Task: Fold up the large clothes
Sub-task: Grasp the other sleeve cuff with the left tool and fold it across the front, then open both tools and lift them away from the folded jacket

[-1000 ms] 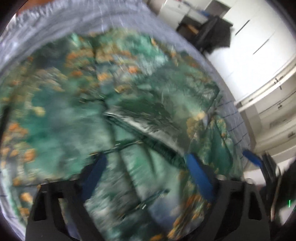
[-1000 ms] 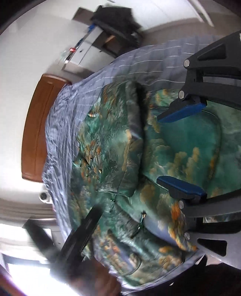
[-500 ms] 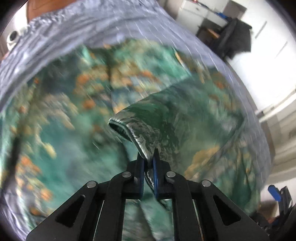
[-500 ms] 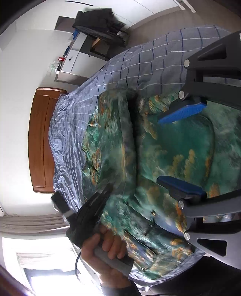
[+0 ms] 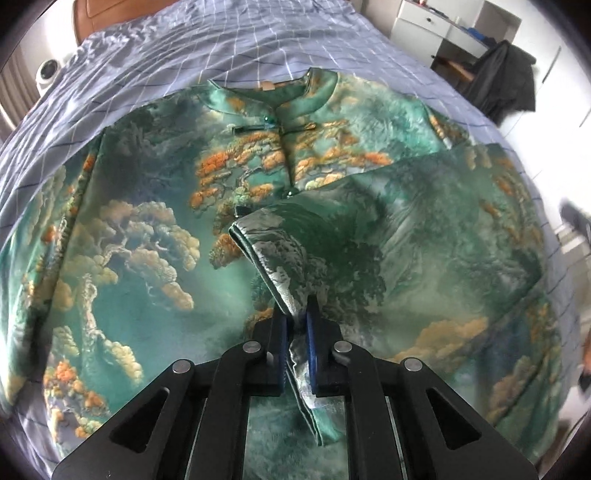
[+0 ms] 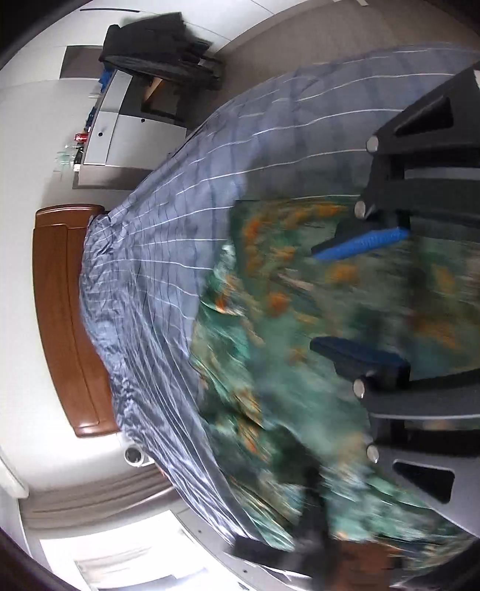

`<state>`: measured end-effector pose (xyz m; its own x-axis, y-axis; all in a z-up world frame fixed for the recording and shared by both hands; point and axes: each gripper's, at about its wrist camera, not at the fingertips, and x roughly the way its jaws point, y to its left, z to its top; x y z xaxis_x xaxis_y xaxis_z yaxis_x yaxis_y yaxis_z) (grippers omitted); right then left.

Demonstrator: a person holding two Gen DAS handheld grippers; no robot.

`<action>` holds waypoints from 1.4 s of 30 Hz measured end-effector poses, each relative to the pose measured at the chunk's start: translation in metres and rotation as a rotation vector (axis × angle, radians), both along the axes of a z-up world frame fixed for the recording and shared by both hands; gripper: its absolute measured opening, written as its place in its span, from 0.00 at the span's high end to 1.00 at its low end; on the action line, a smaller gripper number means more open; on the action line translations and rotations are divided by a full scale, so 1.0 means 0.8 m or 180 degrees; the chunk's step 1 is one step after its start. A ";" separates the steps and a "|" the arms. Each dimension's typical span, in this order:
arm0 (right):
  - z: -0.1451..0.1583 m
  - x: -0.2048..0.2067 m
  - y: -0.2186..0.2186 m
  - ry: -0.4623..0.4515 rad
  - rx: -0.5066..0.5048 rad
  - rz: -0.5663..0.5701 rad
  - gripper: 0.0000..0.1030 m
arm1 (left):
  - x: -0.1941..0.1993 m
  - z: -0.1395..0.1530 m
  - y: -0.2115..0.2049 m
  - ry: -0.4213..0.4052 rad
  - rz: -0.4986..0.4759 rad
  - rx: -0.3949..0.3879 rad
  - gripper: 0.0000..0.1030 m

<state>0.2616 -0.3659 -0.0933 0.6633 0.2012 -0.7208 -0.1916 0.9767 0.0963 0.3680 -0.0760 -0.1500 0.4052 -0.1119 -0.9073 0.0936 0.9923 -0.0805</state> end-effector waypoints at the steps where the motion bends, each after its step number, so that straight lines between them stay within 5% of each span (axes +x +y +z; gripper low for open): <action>1: -0.002 0.016 0.001 0.0023 0.0007 -0.0002 0.59 | 0.000 -0.002 -0.001 -0.0017 -0.0002 0.0028 0.92; 7: -0.043 0.099 0.008 0.0191 0.0118 -0.0117 0.59 | -0.009 -0.015 -0.020 -0.0177 -0.0095 0.0325 0.91; 11: -0.108 0.130 0.017 0.0715 -0.0028 -0.0114 0.59 | -0.016 -0.018 -0.024 -0.0262 -0.0131 0.0443 0.91; 26: -0.082 -0.011 0.046 0.0792 -0.0404 0.0368 0.59 | -0.023 -0.026 -0.035 -0.0416 -0.0117 0.0631 0.91; 36: -0.123 -0.001 0.053 0.0881 -0.0459 0.0209 0.59 | -0.034 -0.030 -0.050 -0.0576 -0.0177 0.0941 0.90; 39: -0.120 -0.006 0.049 0.0819 -0.0427 0.0130 0.59 | -0.044 -0.015 -0.045 -0.0590 -0.0105 0.0969 0.75; 41: -0.106 -0.020 0.051 0.0728 -0.0474 0.0038 0.59 | -0.060 0.002 -0.039 -0.0635 -0.0055 0.0966 0.53; 42: -0.098 -0.030 0.053 0.0679 -0.0504 0.0001 0.57 | -0.072 0.013 -0.035 -0.0693 -0.0042 0.0936 0.34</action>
